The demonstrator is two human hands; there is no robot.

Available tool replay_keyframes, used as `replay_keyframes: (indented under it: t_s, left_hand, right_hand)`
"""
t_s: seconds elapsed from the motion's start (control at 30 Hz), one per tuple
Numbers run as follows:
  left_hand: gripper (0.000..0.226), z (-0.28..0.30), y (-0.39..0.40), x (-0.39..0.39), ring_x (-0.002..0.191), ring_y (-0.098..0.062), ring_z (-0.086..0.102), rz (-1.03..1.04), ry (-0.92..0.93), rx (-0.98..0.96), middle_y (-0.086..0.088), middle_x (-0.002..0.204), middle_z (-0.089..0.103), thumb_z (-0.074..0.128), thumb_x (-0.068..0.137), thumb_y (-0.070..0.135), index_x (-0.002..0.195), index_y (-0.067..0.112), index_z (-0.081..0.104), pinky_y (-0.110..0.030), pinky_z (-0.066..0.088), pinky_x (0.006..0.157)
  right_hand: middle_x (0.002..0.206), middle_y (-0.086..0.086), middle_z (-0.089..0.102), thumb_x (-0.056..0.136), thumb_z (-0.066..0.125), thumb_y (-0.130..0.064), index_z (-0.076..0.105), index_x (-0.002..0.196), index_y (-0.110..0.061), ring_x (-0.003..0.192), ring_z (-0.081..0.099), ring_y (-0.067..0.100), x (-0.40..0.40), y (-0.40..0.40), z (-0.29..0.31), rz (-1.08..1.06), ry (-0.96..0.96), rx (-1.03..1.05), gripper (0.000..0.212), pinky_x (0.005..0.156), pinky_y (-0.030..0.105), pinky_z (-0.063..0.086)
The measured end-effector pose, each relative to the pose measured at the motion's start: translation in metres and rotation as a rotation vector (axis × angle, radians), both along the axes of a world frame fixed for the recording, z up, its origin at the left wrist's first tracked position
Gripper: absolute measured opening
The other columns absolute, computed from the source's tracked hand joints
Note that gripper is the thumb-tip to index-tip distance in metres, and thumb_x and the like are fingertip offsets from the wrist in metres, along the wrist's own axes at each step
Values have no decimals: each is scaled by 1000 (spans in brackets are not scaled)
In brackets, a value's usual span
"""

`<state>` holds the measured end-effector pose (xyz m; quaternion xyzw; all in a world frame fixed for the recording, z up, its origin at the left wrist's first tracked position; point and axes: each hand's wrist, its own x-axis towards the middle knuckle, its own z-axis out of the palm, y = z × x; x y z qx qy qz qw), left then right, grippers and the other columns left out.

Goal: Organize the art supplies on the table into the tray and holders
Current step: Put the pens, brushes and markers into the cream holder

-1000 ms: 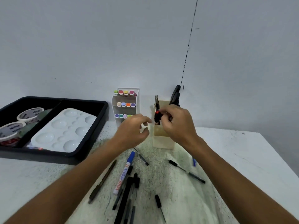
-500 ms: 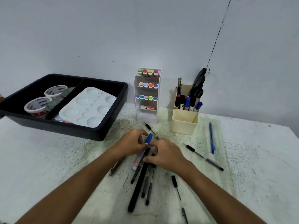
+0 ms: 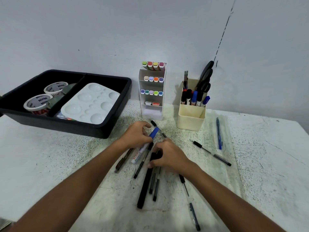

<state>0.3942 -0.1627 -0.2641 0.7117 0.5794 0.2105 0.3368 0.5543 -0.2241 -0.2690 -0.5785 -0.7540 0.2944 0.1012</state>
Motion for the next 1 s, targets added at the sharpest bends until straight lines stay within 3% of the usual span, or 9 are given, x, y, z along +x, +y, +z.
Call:
replay_keyframes:
  t_s: [0.1,0.23,0.43,0.6,0.8,0.87,1.0]
  left_hand:
    - [51,5,-1,-2,61,-15,60,12,-108,-53,-5,70,64,71,79,2,126,11,55,-25,48,59]
    - [64,6,-3,-3,65,-20,61,-14,-210,-86,-13,74,68,68,81,-1,140,15,45,-31,49,64]
    - [68,5,-3,-3,62,-11,57,-52,-245,-80,-10,80,65,64,86,-1,145,25,40,-29,49,64]
    - [59,18,-1,3,71,-19,63,-108,-286,-99,-11,83,59,63,87,-3,138,22,49,-30,59,69]
    - [52,64,0,24,76,-29,68,-188,-387,-6,-18,96,58,64,87,-5,131,20,51,-26,57,66]
    - [52,86,0,37,70,-23,66,-221,-414,70,-14,93,56,62,87,-7,132,16,49,-25,56,64]
    - [53,127,8,66,69,-24,65,-218,-440,254,-8,88,58,64,85,-5,129,23,51,-34,59,70]
  right_hand:
    - [96,0,52,62,86,-43,58,87,-23,86,53,19,2,2,-2,-18,125,-28,43,67,32,44]
    - [94,4,61,63,88,-31,60,88,-16,81,57,19,3,1,1,-55,284,-88,41,70,38,49]
    - [65,1,61,72,82,-5,56,93,-7,49,53,4,12,0,8,-80,513,-235,34,50,20,40]
    - [78,16,66,80,70,8,57,102,-5,64,65,22,25,4,26,-150,779,-271,28,51,29,54]
    - [71,5,66,84,65,7,66,107,-11,67,67,21,56,21,78,-254,874,-18,30,57,32,55]
    - [62,-3,59,84,65,7,68,110,-11,64,64,17,69,29,101,-312,904,112,32,54,29,52]
    - [68,2,52,85,63,8,69,109,-12,63,58,20,96,45,150,-387,937,352,32,55,32,51]
